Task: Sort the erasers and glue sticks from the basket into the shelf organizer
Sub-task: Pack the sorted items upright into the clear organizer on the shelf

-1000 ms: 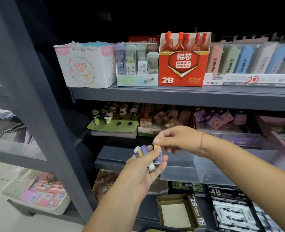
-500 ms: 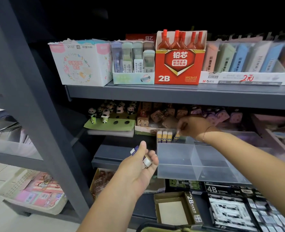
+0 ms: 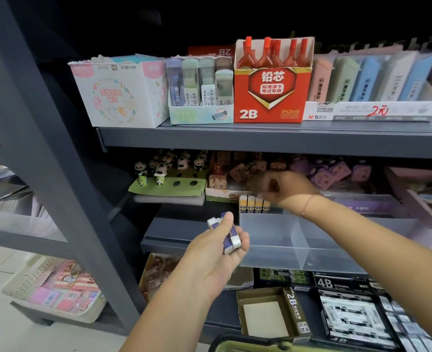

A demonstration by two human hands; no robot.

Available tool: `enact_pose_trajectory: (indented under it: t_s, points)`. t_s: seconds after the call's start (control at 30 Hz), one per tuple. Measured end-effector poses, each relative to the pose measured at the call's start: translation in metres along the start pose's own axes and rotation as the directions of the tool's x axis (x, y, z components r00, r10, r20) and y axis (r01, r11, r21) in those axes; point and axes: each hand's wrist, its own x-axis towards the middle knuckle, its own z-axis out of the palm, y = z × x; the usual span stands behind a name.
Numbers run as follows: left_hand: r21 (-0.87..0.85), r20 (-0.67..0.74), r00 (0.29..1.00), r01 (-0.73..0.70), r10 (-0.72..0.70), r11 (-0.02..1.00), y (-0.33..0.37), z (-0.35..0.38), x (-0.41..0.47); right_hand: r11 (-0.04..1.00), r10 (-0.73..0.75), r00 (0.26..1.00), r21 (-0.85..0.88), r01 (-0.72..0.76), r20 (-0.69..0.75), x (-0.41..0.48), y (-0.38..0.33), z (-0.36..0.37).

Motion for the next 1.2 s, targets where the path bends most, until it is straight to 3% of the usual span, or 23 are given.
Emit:
enact_pose_trajectory:
  t_s: [0.1,0.17,0.43,0.73,0.83,0.93,0.97,1.03,1.1,1.2]
  points:
    - [0.097,-0.002,0.999,-0.032,0.032,0.995,0.000,-0.001,-0.001,0.871,-0.176,0.955,0.489,0.039,0.237,-0.031,-0.033,-0.016]
    - [0.110,0.033,0.999,-0.041,0.037,0.993,0.000,-0.003,0.000,0.796,-0.297,0.899,0.604,0.047,0.322,-0.051,-0.048,-0.015]
    - [0.178,0.049,0.997,-0.063,0.055,0.982,-0.003,-0.003,-0.002,0.800,-0.312,0.936,0.577,0.165,0.165,-0.069,-0.056,0.000]
    - [0.122,0.093,0.996,0.003,-0.015,0.993,0.001,-0.004,-0.004,0.715,-0.238,0.954,0.697,0.046,0.180,-0.071,-0.049,0.002]
    - [0.135,0.104,0.994,0.013,-0.027,0.991,0.000,-0.001,-0.007,0.738,-0.164,0.975,0.675,0.023,0.147,-0.065,-0.045,-0.003]
    - [0.135,0.084,0.996,0.021,-0.033,0.991,0.002,-0.002,-0.009,0.768,0.054,0.996,0.634,-0.089,0.074,-0.046,-0.026,-0.021]
    - [0.139,0.067,0.998,0.008,-0.017,0.990,0.002,-0.002,-0.008,0.832,0.119,0.992,0.541,-0.123,0.043,-0.037,-0.017,-0.030]
    - [0.156,0.019,0.999,-0.036,0.033,0.987,0.003,-0.004,-0.005,0.973,0.152,0.988,0.175,-0.151,0.011,-0.022,0.000,-0.044]
    - [0.162,-0.030,0.997,-0.069,0.075,0.984,0.002,-0.005,-0.001,0.993,0.113,0.993,-0.033,-0.112,0.036,-0.010,0.012,-0.048]
    - [0.135,-0.088,0.994,-0.059,0.071,0.989,0.001,-0.007,0.003,0.988,0.042,0.989,-0.151,-0.021,0.139,0.004,0.021,-0.032]
